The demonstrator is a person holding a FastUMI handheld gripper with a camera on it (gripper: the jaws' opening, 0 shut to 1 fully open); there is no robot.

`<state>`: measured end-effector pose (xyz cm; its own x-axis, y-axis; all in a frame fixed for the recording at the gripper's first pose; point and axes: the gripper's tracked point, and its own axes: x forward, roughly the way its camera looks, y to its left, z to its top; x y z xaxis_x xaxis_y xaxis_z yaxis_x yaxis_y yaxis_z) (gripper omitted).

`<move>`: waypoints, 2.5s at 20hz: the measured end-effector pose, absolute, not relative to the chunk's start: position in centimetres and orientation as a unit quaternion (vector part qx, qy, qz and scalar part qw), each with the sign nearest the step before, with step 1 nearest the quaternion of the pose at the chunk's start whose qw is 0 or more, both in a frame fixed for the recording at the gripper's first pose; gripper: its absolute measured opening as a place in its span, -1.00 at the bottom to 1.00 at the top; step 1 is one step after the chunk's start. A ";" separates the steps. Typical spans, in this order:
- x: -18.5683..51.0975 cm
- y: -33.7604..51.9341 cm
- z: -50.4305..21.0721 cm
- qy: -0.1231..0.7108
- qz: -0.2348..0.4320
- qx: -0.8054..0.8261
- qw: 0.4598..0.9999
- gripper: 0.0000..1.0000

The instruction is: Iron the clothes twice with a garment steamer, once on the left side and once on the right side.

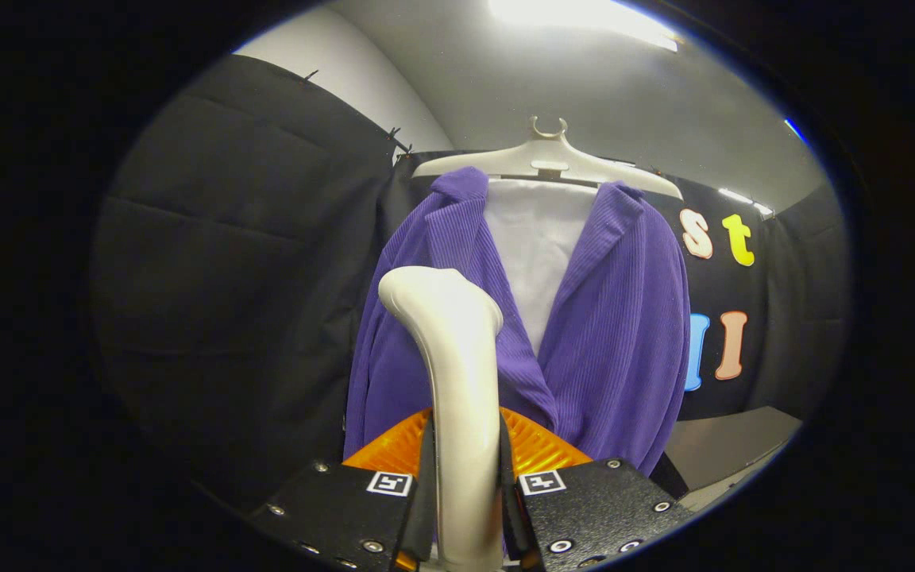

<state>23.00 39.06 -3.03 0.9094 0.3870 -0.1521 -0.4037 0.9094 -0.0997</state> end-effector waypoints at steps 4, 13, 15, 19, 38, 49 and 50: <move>20.6 38.2 -7.0 0.087 0.214 -0.069 0.970 -0.31; 17.1 35.4 -18.5 0.187 0.222 -0.081 0.953 -0.31; 16.3 34.9 -20.7 0.203 0.224 -0.083 0.950 -0.31; 14.0 34.0 -25.9 0.235 0.237 -0.095 0.938 -0.31; 4.1 12.9 -11.1 0.119 0.160 0.038 0.979 -0.31; -0.9 -3.8 -3.4 0.038 0.083 0.089 0.992 -0.32; -1.0 -4.7 -3.8 0.043 0.077 0.091 0.992 -0.32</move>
